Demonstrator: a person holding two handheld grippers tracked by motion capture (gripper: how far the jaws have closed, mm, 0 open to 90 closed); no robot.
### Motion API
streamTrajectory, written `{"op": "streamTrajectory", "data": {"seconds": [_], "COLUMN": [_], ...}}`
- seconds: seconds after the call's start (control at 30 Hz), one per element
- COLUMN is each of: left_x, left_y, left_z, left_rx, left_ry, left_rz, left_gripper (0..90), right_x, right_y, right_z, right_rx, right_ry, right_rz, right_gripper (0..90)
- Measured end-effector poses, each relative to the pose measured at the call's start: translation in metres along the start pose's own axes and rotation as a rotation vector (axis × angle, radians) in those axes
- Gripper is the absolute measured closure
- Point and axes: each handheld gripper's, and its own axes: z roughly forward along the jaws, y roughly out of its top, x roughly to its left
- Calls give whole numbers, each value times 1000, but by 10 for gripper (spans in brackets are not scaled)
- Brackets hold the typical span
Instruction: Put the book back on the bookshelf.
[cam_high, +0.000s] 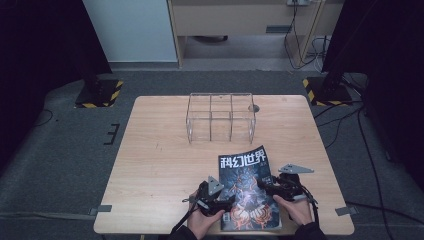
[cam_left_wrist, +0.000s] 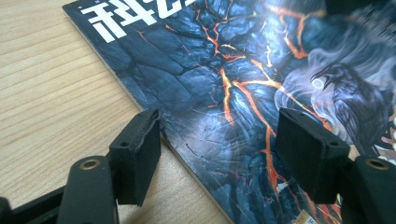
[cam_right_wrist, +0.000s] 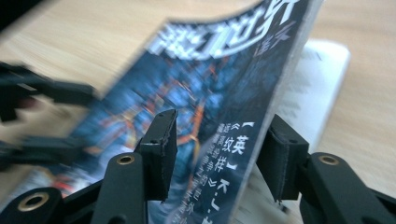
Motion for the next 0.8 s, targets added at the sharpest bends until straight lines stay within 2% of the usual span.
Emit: {"op": "streamTrajectory", "data": {"seconds": [0.07, 0.13, 0.27, 0.43, 0.6, 0.8], "left_x": [0, 0, 0, 0, 0, 2], "left_y": [0, 0, 0, 0, 0, 0], "left_z": [0, 0, 0, 0, 0, 0], "left_rx": [0, 0, 0, 0, 0, 0], "left_ry": [-1, 0, 0, -1, -2, -6], "left_rz": [0, 0, 0, -1, -2, 0], "left_gripper": [307, 307, 307, 307, 308, 308], "right_x": [-1, 0, 2, -1, -2, -1], "right_y": [-1, -1, 0, 3, 6, 11], "right_z": [0, 1, 1, 0, -1, -6], "right_rx": [8, 10, 18, 36, 54, 35], "right_ry": [-1, -10, -16, -40, -41, -31], "right_rz": [17, 3, 10, 8, 26, 22], "right_gripper": [511, 513, 524, 647, 707, 754]}}
